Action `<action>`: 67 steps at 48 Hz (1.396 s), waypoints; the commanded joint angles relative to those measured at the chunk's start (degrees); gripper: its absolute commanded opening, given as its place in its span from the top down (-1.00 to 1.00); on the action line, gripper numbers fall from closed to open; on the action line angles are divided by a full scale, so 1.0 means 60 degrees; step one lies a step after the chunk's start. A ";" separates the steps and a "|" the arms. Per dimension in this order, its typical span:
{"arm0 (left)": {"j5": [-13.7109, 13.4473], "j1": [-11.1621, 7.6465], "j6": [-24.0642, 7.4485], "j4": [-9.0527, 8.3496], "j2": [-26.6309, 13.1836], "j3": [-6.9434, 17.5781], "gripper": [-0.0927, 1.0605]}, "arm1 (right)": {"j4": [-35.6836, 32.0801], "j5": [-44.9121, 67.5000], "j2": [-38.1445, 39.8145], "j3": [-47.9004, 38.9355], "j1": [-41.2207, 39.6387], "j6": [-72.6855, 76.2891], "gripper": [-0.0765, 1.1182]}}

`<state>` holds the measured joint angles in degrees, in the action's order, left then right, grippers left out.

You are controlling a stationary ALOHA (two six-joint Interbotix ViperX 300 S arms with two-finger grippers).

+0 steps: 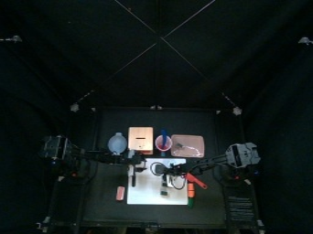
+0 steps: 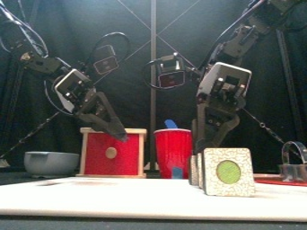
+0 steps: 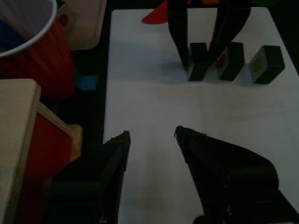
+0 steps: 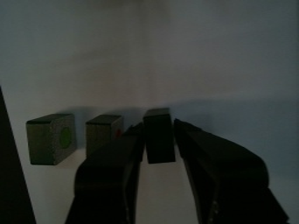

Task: Place sushi on board then cut the sushi with the knife then place the pieces on the plate
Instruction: Place the 4 sushi pieces on the plate

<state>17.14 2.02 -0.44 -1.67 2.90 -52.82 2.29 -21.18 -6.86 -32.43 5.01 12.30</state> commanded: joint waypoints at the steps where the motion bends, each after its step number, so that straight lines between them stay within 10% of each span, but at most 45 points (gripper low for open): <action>1: 0.0029 0.0029 -0.0015 0.0015 0.0132 0.0103 -0.61 | 0.0044 0.0103 0.0308 0.0161 -0.0117 0.0000 -0.10; 38: 0.0029 0.0073 -0.0015 0.0000 0.0117 0.0161 -0.61 | 0.0044 -0.1187 0.4263 -0.2197 -0.4468 0.0044 0.00; 67: 0.0029 0.0249 -0.0015 -0.0015 0.0103 0.0205 -0.61 | -0.0117 -0.0586 0.2944 -0.2783 -0.6006 0.0015 -0.30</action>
<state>17.05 3.25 -0.53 -1.67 2.90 -52.73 1.67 -25.22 10.81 -49.83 -30.67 12.39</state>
